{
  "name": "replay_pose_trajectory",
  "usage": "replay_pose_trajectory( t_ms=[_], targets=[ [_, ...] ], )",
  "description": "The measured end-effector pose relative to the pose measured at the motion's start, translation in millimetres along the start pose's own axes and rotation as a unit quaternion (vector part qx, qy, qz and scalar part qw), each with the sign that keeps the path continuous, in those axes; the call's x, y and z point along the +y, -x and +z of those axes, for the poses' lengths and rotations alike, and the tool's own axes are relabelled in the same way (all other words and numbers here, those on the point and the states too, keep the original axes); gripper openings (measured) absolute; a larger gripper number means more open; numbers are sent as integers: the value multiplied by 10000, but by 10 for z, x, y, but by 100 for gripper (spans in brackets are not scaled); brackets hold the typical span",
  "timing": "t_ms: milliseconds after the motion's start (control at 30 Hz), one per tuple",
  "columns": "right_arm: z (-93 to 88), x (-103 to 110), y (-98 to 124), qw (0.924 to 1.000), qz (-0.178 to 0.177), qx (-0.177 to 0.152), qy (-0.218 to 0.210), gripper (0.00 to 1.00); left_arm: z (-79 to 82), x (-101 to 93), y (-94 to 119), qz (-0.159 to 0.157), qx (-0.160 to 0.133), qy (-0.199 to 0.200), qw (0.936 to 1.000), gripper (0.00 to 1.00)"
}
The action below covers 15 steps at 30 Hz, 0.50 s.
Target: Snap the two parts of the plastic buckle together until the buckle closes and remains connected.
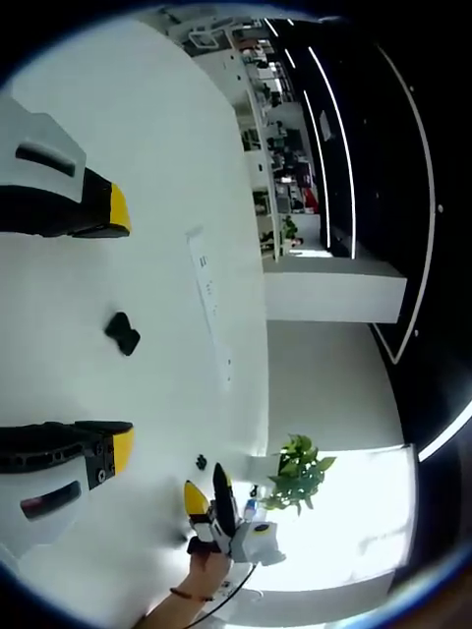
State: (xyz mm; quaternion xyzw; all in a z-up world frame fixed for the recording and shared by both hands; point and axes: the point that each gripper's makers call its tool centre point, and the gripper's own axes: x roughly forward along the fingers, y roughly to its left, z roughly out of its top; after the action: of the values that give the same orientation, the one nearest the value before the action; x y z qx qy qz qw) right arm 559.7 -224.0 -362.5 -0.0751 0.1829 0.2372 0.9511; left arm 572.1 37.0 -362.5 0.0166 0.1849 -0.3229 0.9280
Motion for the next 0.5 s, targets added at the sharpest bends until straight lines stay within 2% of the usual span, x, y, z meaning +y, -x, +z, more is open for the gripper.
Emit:
replay_pose_trajectory(
  t_ms=[500],
  targets=[
    [-34, 11, -25, 10000, 50, 66, 52, 68, -64, 26, -22, 40, 74, -24, 10000, 77]
  ],
)
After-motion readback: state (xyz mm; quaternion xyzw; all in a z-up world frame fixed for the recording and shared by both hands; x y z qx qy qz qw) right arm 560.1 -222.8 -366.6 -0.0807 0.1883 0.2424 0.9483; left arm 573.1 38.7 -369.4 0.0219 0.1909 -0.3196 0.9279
